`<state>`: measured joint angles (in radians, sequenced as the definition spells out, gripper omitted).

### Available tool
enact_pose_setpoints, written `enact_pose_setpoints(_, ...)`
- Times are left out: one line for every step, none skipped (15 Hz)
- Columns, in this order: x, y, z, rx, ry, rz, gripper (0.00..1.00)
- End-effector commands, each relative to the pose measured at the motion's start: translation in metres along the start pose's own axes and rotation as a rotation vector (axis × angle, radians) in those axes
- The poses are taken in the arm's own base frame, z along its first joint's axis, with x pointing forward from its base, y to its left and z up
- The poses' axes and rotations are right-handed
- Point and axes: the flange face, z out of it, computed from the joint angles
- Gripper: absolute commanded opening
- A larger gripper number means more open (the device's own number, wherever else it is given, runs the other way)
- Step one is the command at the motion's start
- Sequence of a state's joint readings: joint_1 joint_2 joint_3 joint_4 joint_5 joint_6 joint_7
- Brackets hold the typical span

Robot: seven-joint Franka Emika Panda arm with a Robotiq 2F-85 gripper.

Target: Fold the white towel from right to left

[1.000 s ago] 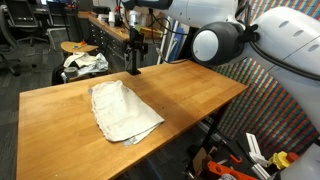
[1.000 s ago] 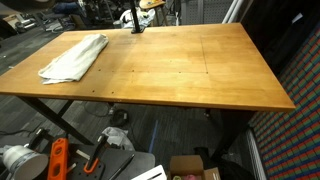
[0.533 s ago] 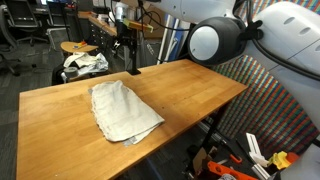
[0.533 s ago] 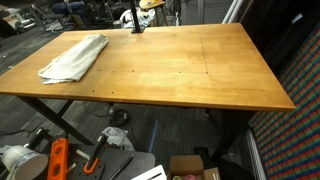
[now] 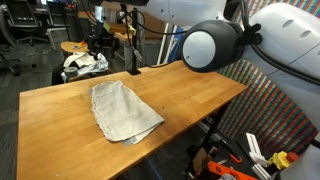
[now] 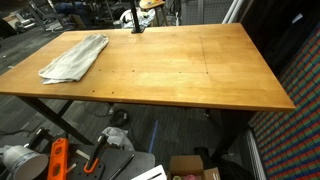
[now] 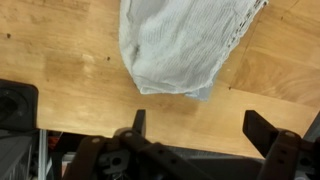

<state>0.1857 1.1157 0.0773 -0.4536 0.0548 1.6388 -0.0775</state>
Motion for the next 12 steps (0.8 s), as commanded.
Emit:
enact_pose_setpoints(0.015,-0.011,0.019,-0.051,0.108,0.0,1.0)
enact_pose_setpoints(0.016,-0.012,0.029,-0.077,0.1,-0.018,1.0)
enact_pose_setpoints(0.013,-0.012,0.04,-0.114,0.063,-0.043,1.0)
enact_pose_setpoints(0.012,-0.011,0.05,-0.144,0.042,-0.051,1.0)
enact_pose_setpoints(0.01,-0.01,0.06,-0.165,0.026,-0.056,1.0)
enact_pose_setpoints(0.009,-0.01,0.069,-0.188,0.006,-0.064,1.0)
enact_pose_setpoints(0.005,-0.009,0.078,-0.205,-0.03,-0.068,1.0)
enact_pose_setpoints(0.002,-0.009,0.086,-0.218,-0.067,-0.074,1.0)
enact_pose_setpoints(-0.006,-0.009,0.093,-0.22,-0.135,-0.075,1.0)
enact_pose_setpoints(-0.011,-0.008,0.1,-0.214,-0.178,-0.081,1.0)
enact_pose_setpoints(-0.019,-0.008,0.104,-0.215,-0.245,-0.082,1.0)
enact_pose_setpoints(-0.022,-0.007,0.106,-0.207,-0.268,-0.098,1.0)
